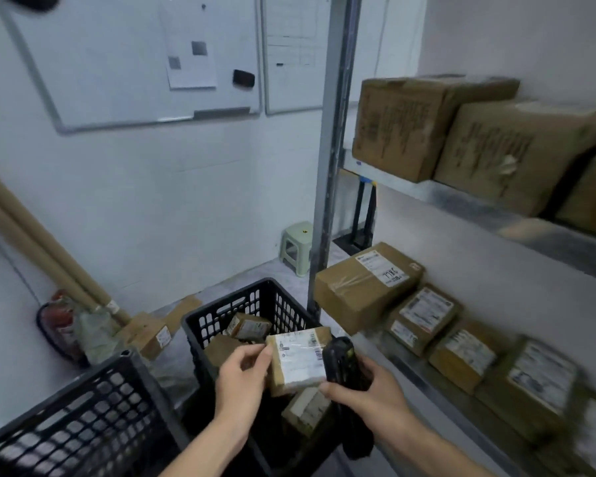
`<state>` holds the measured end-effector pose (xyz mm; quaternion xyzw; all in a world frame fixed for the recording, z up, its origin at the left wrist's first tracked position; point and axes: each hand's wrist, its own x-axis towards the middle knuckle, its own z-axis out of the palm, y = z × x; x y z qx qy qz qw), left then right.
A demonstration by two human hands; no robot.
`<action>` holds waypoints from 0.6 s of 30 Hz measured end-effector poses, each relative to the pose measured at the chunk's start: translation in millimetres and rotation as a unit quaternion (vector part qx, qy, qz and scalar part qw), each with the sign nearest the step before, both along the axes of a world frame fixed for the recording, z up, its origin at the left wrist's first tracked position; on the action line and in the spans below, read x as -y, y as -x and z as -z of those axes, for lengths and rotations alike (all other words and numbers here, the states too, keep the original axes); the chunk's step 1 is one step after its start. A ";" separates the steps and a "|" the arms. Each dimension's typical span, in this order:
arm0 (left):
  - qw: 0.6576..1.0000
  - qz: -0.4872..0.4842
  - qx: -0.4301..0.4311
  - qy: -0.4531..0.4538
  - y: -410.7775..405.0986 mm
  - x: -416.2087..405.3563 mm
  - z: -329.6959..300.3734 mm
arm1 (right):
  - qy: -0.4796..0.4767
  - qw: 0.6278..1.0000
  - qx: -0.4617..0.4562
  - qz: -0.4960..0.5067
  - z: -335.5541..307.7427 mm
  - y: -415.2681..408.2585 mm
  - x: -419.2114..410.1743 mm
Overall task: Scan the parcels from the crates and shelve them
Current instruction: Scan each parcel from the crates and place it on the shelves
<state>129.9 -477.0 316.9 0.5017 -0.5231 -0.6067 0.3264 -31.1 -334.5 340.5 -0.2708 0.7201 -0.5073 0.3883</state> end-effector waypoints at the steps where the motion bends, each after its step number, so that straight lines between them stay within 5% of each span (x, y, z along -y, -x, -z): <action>1: 1.000 0.015 -0.002 0.000 -0.3 -10.6 -8.1 | 0.001 1.000 -0.005 0.011 -7.9 -1.3 -12.7; 12: 0.976 0.203 -0.080 0.005 3.1 -139.4 -100.6 | -0.025 0.988 -0.104 0.107 -103.6 -42.6 -191.3; 18: 0.950 0.277 -0.081 0.117 7.3 -227.1 -156.5 | -0.030 0.977 -0.115 0.179 -165.9 -85.1 -301.7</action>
